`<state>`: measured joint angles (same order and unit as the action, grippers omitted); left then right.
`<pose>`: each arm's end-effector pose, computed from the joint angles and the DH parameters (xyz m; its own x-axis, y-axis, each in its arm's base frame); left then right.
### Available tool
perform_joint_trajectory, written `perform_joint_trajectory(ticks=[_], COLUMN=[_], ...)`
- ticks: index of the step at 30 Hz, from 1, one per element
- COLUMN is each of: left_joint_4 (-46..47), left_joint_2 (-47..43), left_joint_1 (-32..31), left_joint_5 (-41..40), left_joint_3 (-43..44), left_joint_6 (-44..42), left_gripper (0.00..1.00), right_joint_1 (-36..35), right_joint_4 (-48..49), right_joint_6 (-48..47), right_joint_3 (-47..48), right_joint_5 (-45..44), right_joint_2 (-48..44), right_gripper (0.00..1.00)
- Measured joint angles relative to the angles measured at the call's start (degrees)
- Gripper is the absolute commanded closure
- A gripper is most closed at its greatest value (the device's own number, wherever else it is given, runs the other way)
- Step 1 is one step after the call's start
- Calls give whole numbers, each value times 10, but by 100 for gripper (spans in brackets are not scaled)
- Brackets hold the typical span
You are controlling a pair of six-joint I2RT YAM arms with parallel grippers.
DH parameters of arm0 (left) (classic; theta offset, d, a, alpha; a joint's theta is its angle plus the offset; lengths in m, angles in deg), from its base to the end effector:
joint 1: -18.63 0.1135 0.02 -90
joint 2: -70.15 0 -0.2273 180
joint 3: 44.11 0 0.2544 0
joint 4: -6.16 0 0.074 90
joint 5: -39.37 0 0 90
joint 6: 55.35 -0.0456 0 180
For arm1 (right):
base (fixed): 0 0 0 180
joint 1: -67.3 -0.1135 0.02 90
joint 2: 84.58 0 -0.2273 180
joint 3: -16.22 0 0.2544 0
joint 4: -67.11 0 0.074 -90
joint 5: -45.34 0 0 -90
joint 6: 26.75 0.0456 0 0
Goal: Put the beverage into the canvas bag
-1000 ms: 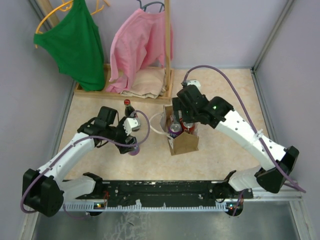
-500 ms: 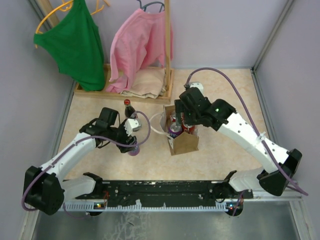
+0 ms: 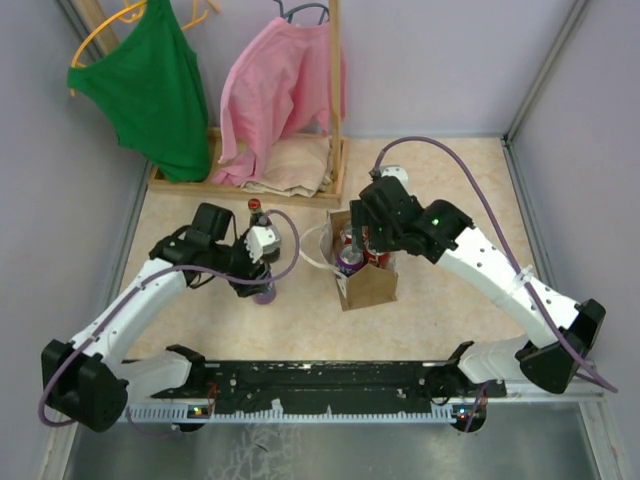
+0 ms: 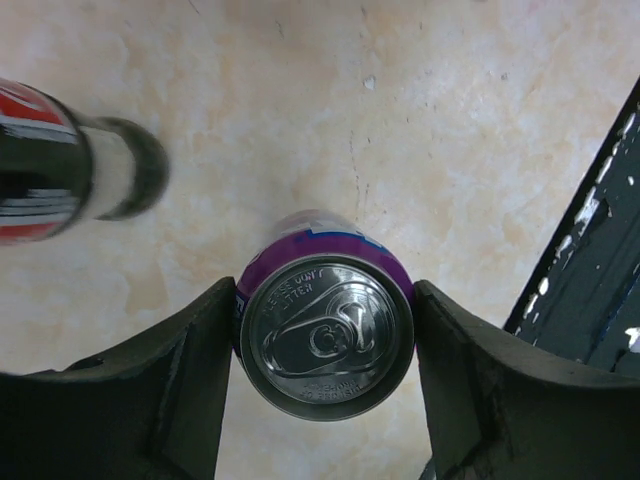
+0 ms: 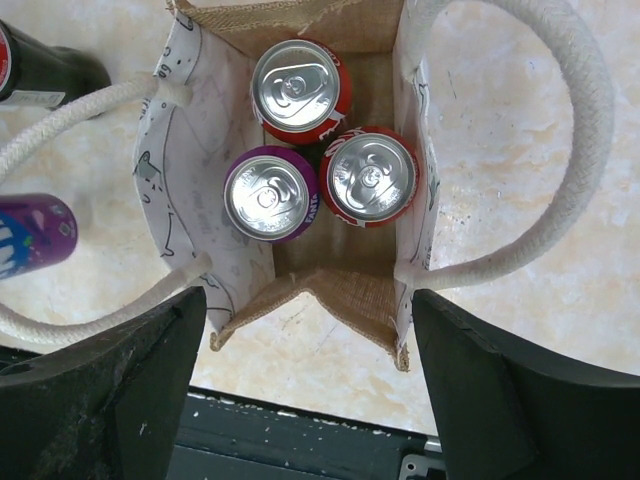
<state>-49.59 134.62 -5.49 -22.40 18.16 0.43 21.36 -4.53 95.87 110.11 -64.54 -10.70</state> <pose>0.2073 -0.1165 0.2121 -0.3084 0.6809 -0.6643 0.9222 0.3853 -0.0331 0.1979 0.1822 0.3273 -0.7444 -0.0402 -0.6665 -0.1517 0.9823 0.1101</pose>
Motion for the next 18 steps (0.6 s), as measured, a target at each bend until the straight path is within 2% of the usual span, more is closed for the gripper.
perform_joint_trajectory(ticks=[4,12,18], left_joint_4=[-27,-52,-61], left_joint_2=[-19,-40,-21], left_joint_1=[0,0,2], left_joint_5=[-16,-23,-26], left_joint_3=[81,244,345], left_joint_6=[12,52,73], left_gripper=[100,100,100], right_joint_1=[2,8,12], right_joint_4=[0,11,40], right_joint_6=[0,-5,-11], right_joint_3=[0,-7,-47], right_joint_5=[0,10,35], right_joint_2=[0,6,23], right_gripper=[1,1,8])
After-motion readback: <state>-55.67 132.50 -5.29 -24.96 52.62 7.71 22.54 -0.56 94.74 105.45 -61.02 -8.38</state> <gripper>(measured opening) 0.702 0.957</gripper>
